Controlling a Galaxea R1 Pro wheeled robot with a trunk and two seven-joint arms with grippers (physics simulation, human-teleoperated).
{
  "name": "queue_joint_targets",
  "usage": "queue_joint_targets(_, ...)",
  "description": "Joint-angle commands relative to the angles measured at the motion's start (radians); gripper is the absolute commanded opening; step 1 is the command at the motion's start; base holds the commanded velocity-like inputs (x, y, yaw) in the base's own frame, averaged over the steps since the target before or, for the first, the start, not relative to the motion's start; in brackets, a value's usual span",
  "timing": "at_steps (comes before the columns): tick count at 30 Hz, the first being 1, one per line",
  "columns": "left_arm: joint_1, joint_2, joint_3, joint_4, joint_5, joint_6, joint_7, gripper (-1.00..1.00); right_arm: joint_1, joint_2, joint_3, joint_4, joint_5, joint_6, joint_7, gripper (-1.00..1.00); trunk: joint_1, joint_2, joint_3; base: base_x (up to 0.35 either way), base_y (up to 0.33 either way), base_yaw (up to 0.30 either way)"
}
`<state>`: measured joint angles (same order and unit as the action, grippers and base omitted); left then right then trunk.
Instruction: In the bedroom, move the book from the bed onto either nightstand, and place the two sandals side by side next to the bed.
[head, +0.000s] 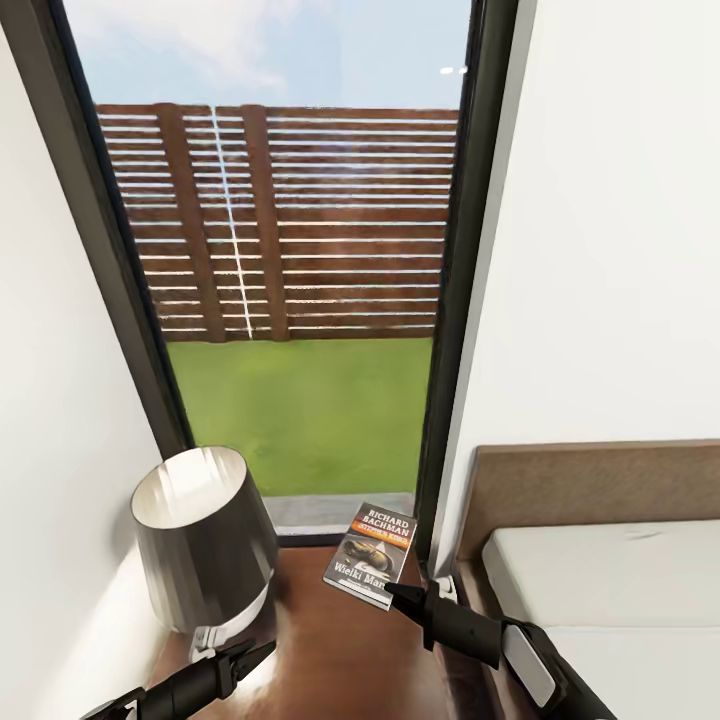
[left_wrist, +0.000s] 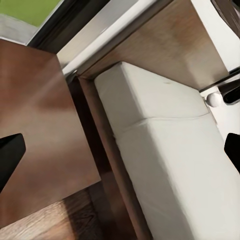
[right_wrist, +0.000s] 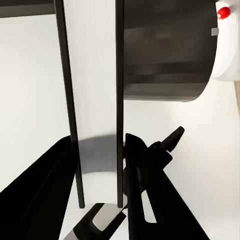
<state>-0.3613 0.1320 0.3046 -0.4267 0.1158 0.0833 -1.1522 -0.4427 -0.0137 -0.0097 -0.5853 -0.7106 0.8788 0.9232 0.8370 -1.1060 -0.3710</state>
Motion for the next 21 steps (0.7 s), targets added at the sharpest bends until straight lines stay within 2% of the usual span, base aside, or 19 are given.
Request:
queue_joint_targets(1, -0.001, 0.000, 0.002, 0.000, 0.002, 0.009, -0.004, 1.00, -0.001, 0.000, -0.001, 0.000, -0.001, 0.004, 0.002, -1.00, 0.004, -0.008, -0.004, 0.000, 0.000, 0.000)
queue_joint_targets(10, -0.001, 0.000, 0.002, 0.000, 0.002, 0.010, -0.004, 1.00, -0.001, 0.000, -0.002, 0.001, 0.000, 0.002, 0.002, -1.00, 0.038, -0.071, -0.033, 0.000, 0.000, 0.000)
queue_joint_targets(12, 0.001, -0.008, 0.000, 0.000, 0.002, 0.008, 0.002, 1.00, 0.003, 0.001, -0.002, 0.003, 0.000, -0.001, 0.000, -1.00, 0.038, -0.071, -0.032, 0.000, 0.000, 0.000)
queue_joint_targets(21, 0.002, -0.008, 0.001, 0.000, 0.002, 0.008, 0.002, 1.00, 0.003, 0.001, -0.002, 0.002, 0.001, -0.001, 0.000, -1.00, 0.038, -0.071, -0.032, 0.007, 0.000, 0.000)
